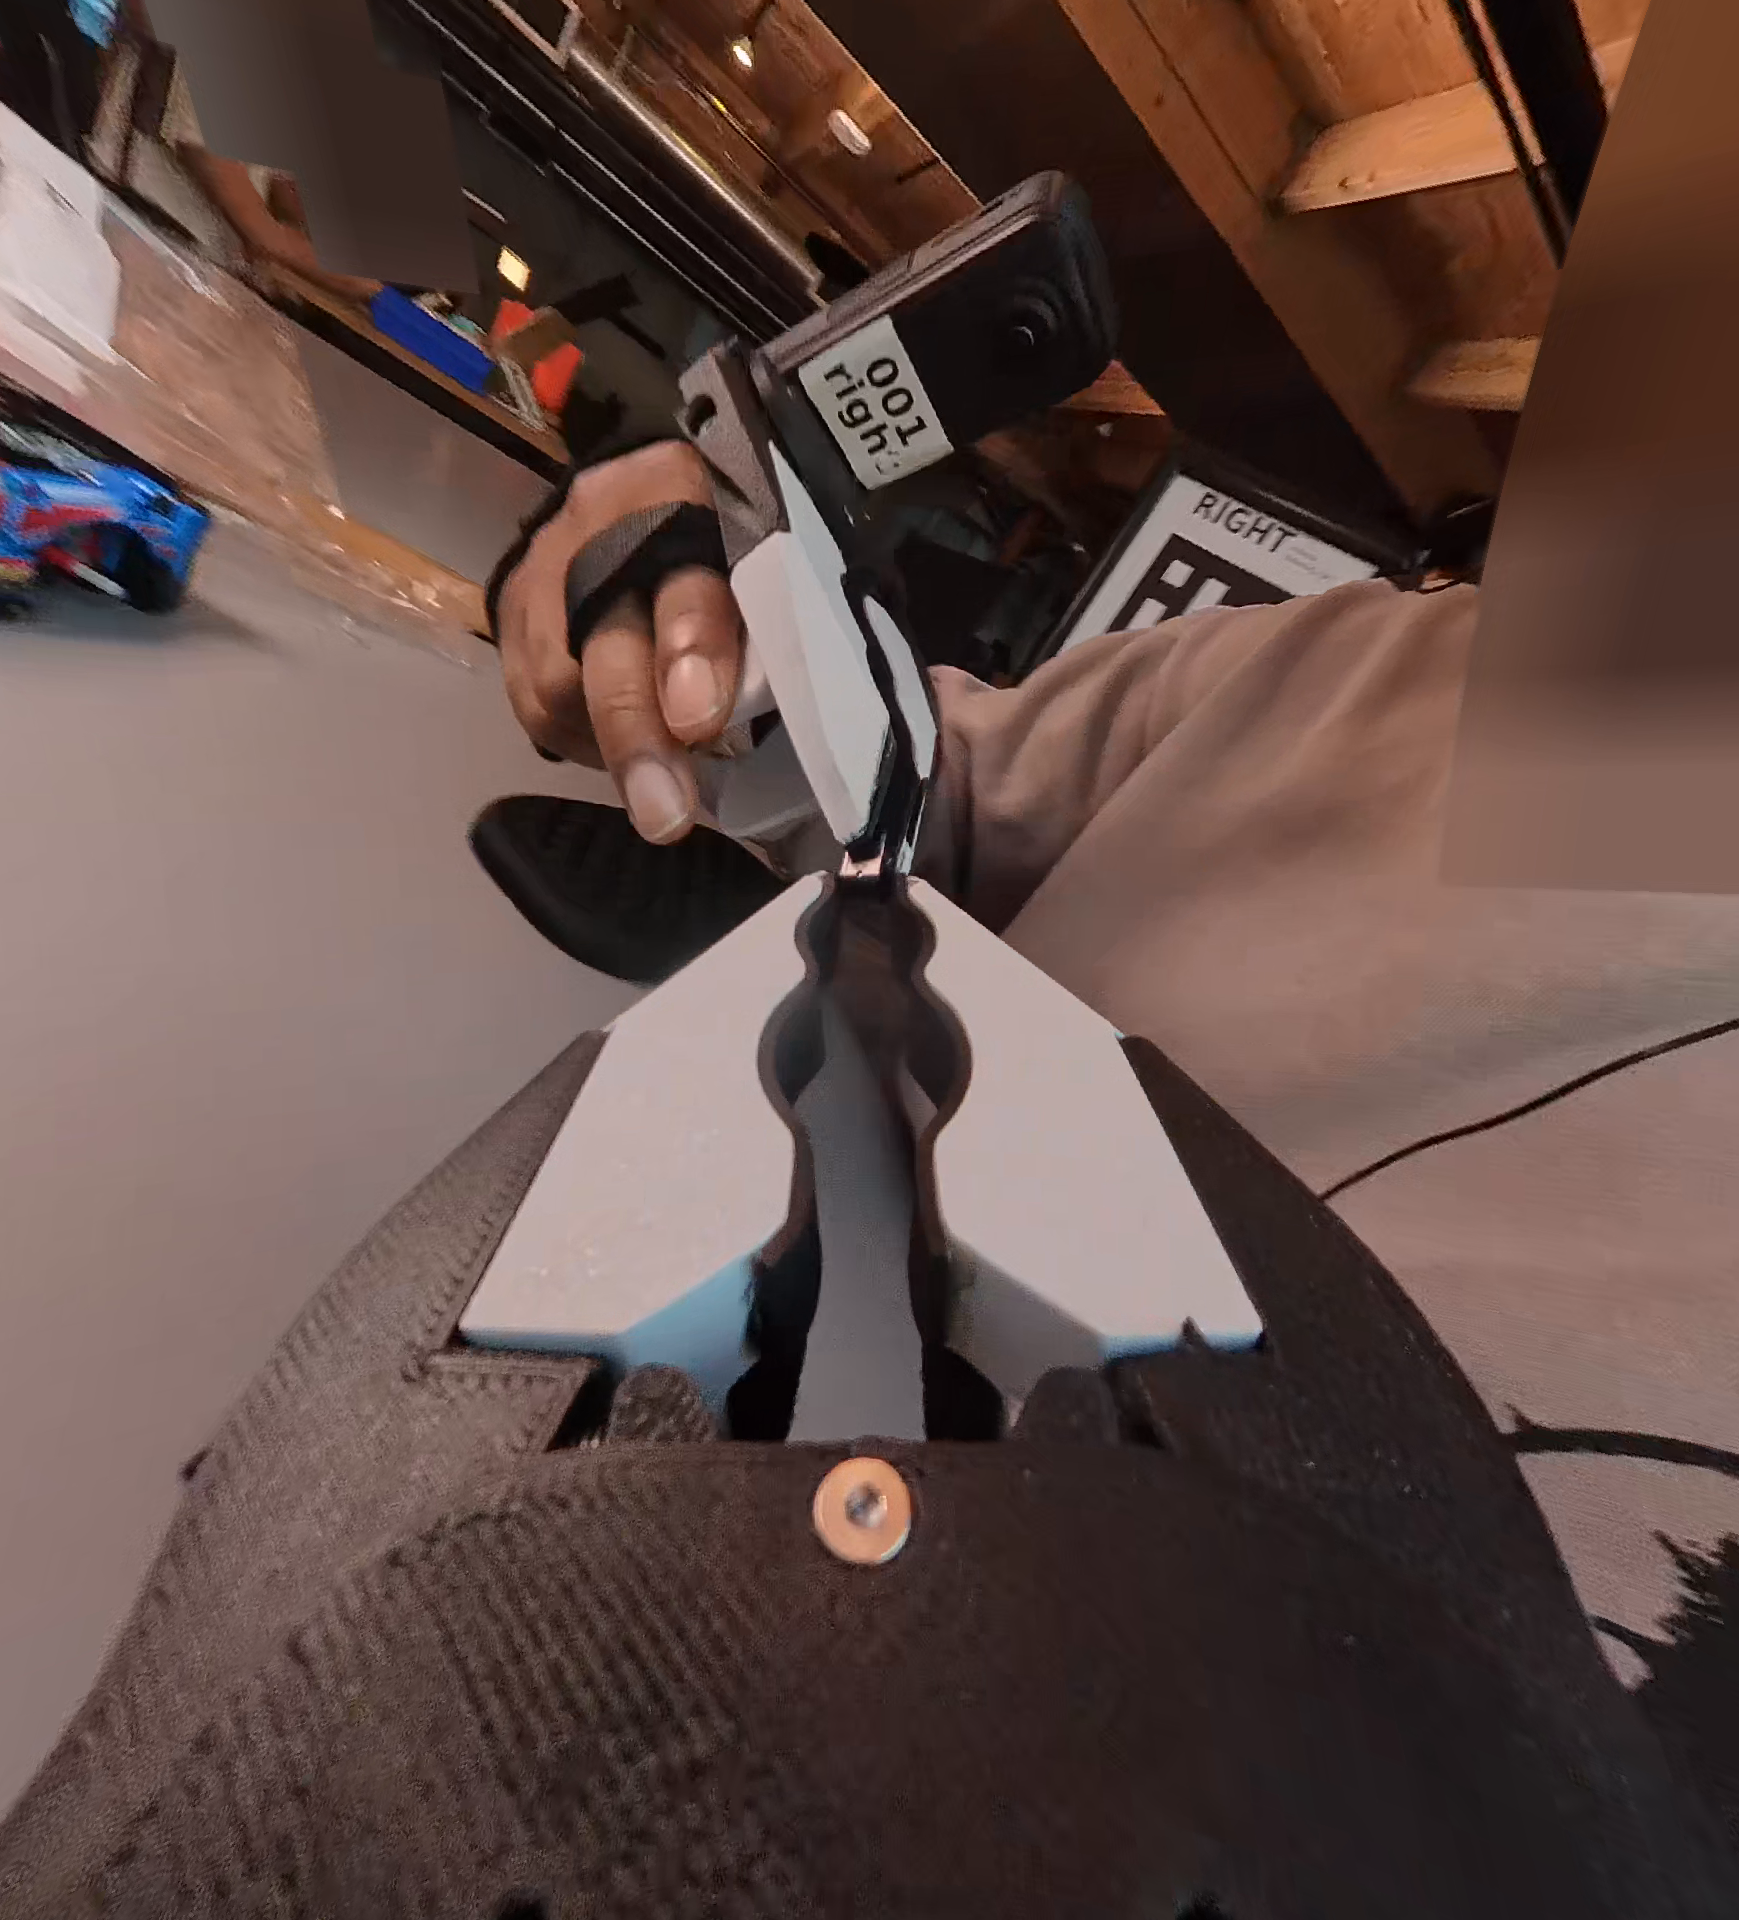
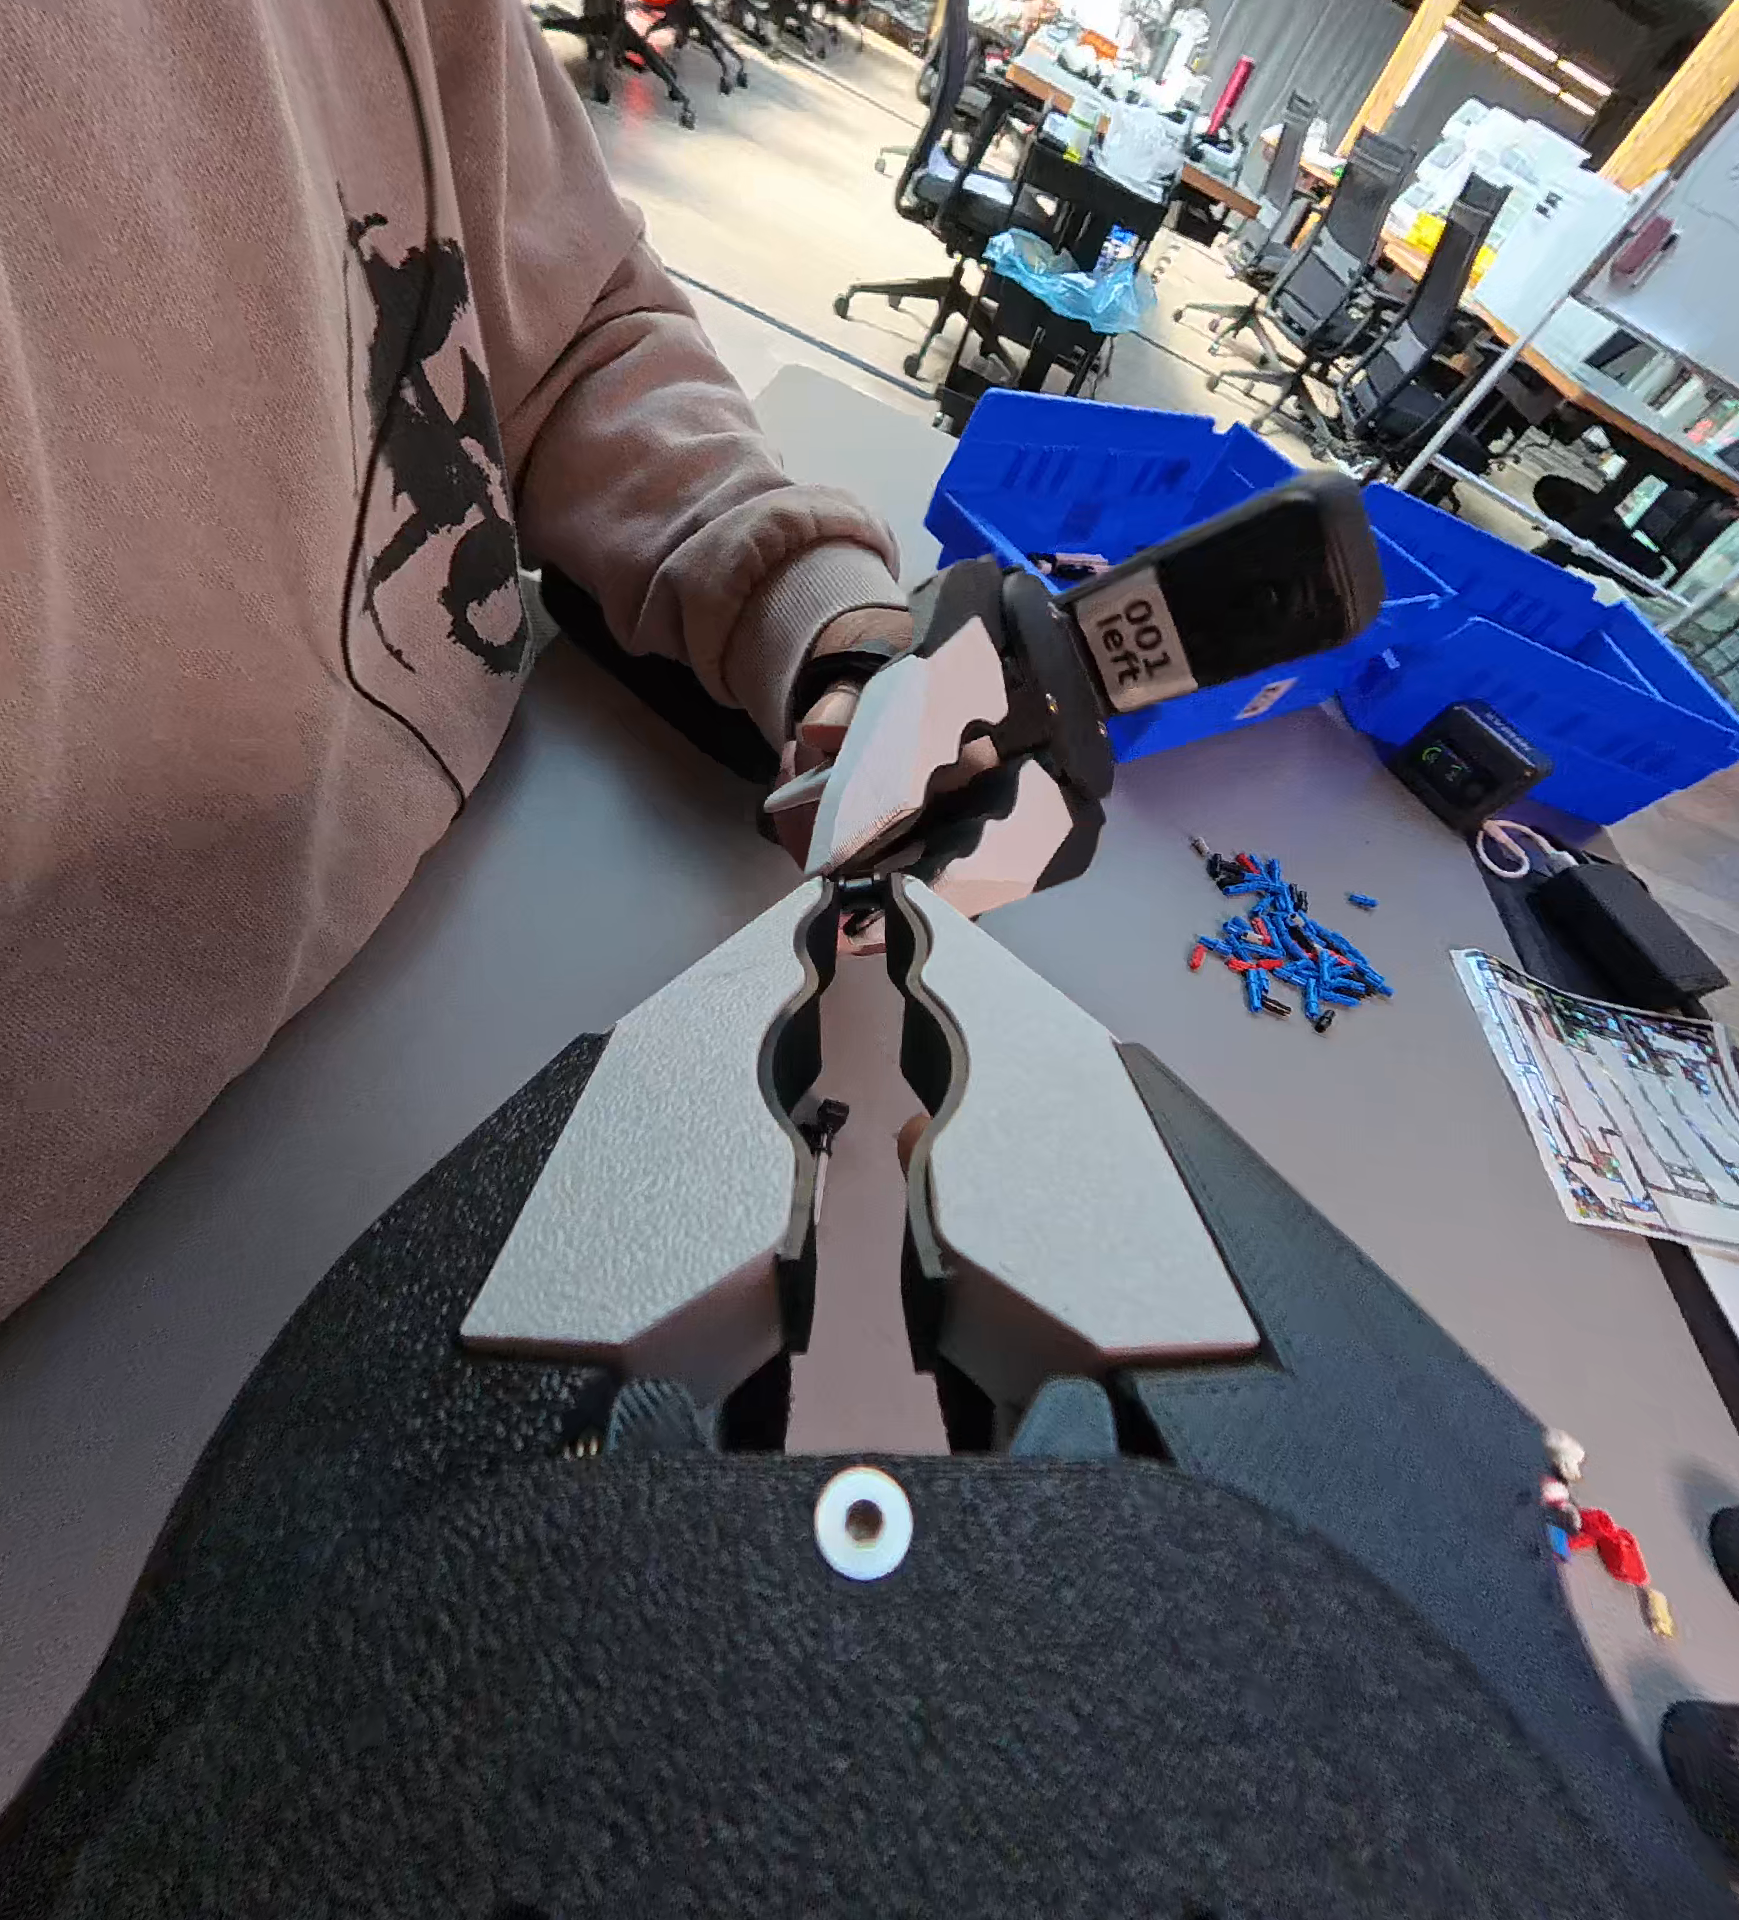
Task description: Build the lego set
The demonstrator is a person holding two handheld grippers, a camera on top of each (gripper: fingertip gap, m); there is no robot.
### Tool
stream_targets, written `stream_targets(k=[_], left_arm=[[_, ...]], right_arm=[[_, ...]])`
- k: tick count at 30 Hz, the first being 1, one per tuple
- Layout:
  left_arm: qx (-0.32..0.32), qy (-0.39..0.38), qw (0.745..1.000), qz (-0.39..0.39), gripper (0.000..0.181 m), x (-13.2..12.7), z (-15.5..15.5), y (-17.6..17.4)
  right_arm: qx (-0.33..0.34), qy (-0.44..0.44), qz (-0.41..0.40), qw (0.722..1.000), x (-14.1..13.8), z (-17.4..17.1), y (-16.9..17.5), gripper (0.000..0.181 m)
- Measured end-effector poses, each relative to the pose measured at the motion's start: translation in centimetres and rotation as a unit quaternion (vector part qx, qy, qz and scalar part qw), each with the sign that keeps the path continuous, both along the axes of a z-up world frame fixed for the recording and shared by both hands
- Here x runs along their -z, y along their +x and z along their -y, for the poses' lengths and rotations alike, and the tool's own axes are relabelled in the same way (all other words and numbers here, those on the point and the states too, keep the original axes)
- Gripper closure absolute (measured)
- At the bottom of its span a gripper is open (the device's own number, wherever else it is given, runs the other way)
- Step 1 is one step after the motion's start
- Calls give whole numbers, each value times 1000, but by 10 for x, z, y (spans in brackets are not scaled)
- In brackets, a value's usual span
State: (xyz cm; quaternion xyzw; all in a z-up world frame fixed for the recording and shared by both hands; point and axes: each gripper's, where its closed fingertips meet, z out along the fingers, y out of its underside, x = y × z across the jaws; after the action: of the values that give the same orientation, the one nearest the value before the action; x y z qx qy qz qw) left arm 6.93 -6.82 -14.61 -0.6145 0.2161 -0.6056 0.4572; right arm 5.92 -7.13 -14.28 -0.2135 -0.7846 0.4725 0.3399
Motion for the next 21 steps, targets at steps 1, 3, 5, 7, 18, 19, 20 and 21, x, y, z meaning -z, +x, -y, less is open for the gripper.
stream_targets(k=[1,3,5,7,18,19,20,21], left_arm=[[-33,30,999,-14,174,-2,-5,-4],[-109,104,987,-54,174,-8,-13,-12],[-167,157,969,-97,174,-12,-19,-17],[-188,176,960,-114,174,-13,-21,-16],[-218,199,945,-139,174,-12,-25,-15],[-216,196,946,-143,174,-10,-25,-15],[-211,192,947,-148,174,-8,-25,-15],[-204,186,949,-154,174,-5,-26,-14]], right_arm=[[21,-22,0,1000,-2,-5,-3,173],[60,-98,0,993,-6,-16,-8,175],[69,-188,2,980,-10,-18,-8,170],[80,-250,-10,965,-16,-21,-8,169],[91,-281,-10,955,-14,-24,-14,176],[92,-276,-4,957,-12,-24,-14,176],[91,-268,5,959,-10,-24,-13,176],[90,-254,17,963,-6,-25,-13,176]])
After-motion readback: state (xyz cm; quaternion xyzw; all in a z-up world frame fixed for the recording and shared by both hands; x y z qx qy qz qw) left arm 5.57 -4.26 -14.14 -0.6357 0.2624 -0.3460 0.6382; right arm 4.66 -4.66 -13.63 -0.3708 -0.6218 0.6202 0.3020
